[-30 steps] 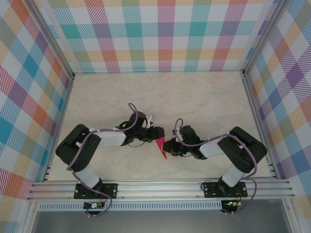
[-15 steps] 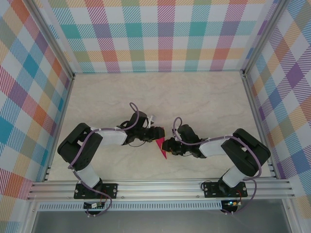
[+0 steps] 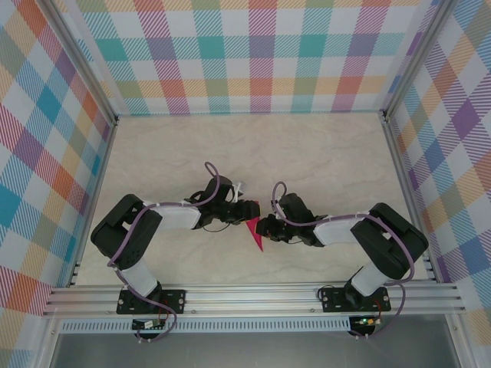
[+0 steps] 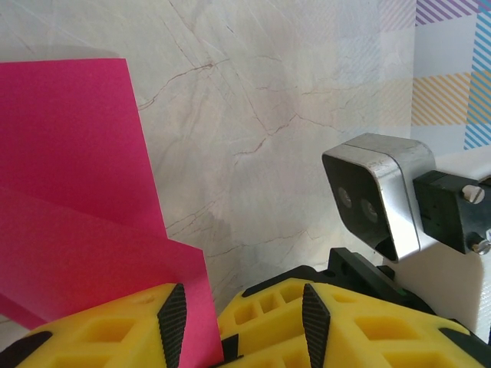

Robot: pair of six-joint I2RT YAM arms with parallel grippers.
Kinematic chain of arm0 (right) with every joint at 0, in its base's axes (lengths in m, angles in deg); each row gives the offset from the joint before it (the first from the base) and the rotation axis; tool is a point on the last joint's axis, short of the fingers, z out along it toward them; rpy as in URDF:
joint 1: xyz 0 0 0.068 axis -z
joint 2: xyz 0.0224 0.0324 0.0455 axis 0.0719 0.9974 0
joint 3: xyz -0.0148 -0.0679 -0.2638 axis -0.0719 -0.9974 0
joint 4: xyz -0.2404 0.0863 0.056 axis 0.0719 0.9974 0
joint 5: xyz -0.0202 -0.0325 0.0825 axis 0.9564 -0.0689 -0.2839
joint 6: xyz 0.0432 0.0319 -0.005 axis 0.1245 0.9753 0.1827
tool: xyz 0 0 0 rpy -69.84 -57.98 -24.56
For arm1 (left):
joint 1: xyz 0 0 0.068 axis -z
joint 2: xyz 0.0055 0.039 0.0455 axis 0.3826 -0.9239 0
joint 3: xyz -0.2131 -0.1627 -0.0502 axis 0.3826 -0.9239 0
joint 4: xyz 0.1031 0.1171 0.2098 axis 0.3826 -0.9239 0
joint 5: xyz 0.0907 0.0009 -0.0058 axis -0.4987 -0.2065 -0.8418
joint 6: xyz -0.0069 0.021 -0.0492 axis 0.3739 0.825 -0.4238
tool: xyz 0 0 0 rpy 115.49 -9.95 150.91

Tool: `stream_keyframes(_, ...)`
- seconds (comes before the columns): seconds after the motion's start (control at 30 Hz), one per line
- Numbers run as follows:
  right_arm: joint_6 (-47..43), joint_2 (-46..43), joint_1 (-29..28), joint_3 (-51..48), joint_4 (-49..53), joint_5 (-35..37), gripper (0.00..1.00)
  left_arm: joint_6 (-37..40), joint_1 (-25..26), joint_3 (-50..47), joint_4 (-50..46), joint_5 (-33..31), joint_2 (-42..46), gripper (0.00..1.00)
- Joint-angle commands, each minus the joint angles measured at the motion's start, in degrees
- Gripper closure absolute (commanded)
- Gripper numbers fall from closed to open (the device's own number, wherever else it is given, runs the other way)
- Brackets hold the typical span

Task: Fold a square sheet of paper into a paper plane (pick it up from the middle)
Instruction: Fold the wing for the fifth time at the center of the table.

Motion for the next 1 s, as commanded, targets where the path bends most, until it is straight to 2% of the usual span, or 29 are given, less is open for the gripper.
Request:
stream_keyframes(0.0, -0.5, 0.61, -0.15, 0.68, -2.0, -1.38, 0.83, 1.04, 0.42, 0.75, -0.95, -0.82, -0.52, 0.54)
stream_keyframes(0.43, 6.02, 10.15, 0.98, -2.29, -12.64, -6.44, 0.9, 0.92, -0.74, 0.83, -3.83, -2.19, 3.23, 0.52)
stream_keyframes(0.8, 6.15, 8.34, 1.14, -1.92, -7.27, -4.36, 0.89, 1.71, -0.76, 0.55, -5.52, -0.66, 8.5, 0.46)
stream_keyframes(0.97, 7.0, 8.65, 1.17, -2.37, -7.77, -3.98, 0.89, 2.53, -0.7, -0.65, -4.65, 1.38, 7.31, 0.53)
